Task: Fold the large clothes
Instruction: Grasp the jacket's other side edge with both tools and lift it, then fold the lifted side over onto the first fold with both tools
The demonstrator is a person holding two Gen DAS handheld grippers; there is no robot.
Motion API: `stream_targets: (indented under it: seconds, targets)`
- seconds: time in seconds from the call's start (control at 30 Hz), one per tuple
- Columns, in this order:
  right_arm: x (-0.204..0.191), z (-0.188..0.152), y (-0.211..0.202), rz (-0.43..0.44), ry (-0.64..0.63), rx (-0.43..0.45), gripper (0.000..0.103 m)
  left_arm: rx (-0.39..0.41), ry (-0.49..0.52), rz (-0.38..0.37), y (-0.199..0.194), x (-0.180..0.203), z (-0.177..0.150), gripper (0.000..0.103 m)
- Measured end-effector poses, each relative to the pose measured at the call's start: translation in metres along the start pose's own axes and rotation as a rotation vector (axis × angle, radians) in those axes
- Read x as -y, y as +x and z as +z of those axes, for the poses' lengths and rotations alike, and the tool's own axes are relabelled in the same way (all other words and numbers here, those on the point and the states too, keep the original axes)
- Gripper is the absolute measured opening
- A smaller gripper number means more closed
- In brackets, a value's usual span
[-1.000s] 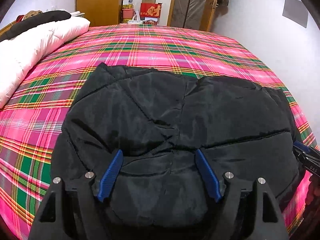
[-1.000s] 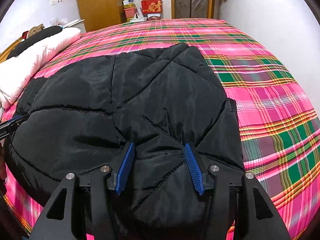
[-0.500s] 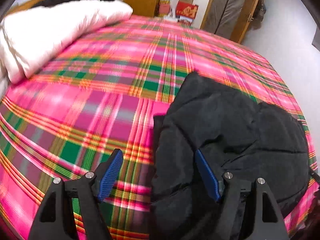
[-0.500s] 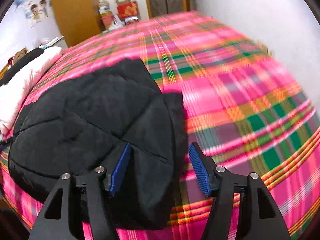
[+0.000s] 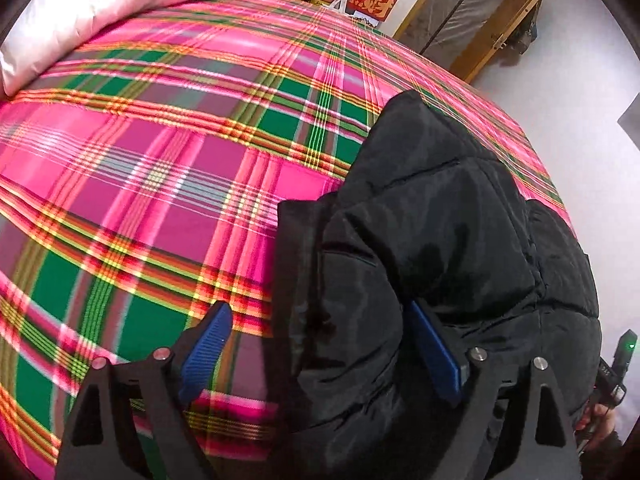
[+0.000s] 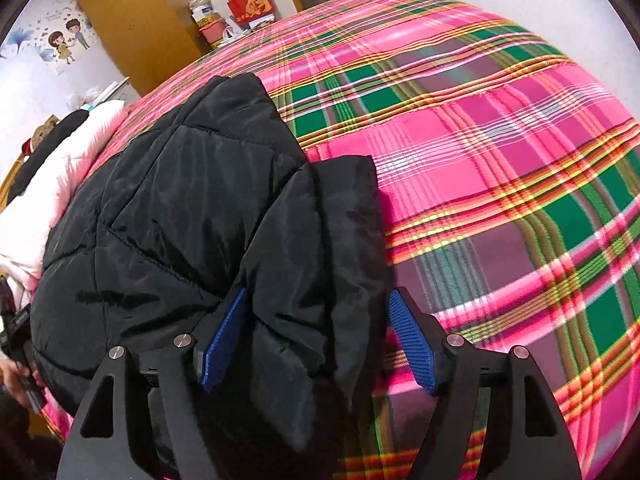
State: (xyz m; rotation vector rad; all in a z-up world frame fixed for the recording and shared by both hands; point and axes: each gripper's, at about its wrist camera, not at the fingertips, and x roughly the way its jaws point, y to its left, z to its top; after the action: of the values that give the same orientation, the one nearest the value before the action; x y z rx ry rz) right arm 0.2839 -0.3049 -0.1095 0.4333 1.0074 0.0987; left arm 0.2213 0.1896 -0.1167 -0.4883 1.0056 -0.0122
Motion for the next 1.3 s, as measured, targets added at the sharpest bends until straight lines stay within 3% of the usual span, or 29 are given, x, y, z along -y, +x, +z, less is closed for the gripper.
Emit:
stream_targets:
  seconds: [0.33, 0.63, 0.8, 1.03, 1.23, 1.3]
  targets:
    - [0.013, -0.019, 0.006, 0.134, 0.089, -0.034, 0.072, -0.025, -0.026, -0.083, 0.008, 0.0, -0.013, 0.092]
    - [0.007, -0.003, 0.026, 0.16, 0.062, -0.043, 0.072, -0.057, 0.007, -0.114, 0.025, 0.009, 0.007, 0.096]
    - [0.004, -0.004, 0.024, 0.164, 0.048, -0.047, 0.059, -0.058, 0.02, -0.116, 0.024, 0.011, 0.006, 0.094]
    - [-0.003, 0.001, 0.024, 0.142, 0.045, -0.067, 0.047, -0.049, 0.057, -0.128, 0.023, 0.025, 0.007, 0.064]
    - [-0.017, 0.007, 0.007, 0.091, 0.029, -0.064, 0.03, -0.016, 0.081, -0.061, 0.002, 0.041, 0.01, 0.034]
    - [-0.022, 0.01, -0.004, 0.079, 0.014, -0.052, 0.026, 0.002, 0.096, -0.041, -0.011, 0.048, 0.011, 0.03]
